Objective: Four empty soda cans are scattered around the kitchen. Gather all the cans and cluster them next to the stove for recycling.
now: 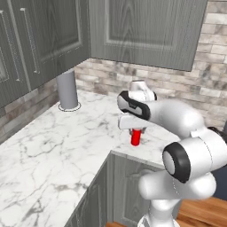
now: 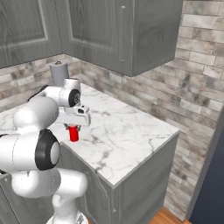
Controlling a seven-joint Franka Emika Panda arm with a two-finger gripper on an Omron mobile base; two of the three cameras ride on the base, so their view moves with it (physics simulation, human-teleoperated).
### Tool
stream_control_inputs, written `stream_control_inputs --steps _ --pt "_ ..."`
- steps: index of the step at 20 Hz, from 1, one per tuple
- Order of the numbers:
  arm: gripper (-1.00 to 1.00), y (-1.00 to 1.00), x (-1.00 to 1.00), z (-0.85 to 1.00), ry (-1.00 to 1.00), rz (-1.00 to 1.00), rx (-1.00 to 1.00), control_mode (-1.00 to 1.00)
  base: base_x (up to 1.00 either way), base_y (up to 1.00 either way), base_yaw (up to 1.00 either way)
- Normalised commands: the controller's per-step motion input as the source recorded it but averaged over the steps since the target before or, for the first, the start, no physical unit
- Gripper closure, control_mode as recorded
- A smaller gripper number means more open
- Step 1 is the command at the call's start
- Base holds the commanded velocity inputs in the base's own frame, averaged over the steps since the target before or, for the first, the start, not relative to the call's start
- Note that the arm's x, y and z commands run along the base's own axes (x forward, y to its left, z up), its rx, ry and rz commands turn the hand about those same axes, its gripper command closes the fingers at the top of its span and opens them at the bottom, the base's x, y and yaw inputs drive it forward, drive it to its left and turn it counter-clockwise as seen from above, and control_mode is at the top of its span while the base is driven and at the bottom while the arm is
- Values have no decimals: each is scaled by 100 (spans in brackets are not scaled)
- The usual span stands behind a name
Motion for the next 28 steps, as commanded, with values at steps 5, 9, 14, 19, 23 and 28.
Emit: stream_control_inputs --steps 5,9,14,19,23,28 --pt "100 20 -29 37 0 0 0 -100 0 0 0" --pt "100 15 -28 40 0 0 0 -100 0 0 0" --pt "100 5 -18 18 0 3 0 100 -19 4 4" --pt "100 0 0 0 0 0 0 100 -82 3 39" --pt "100 0 0 0 0 0 0 100 -81 3 64" --pt "100 0 0 0 0 0 0 100 -59 55 71"
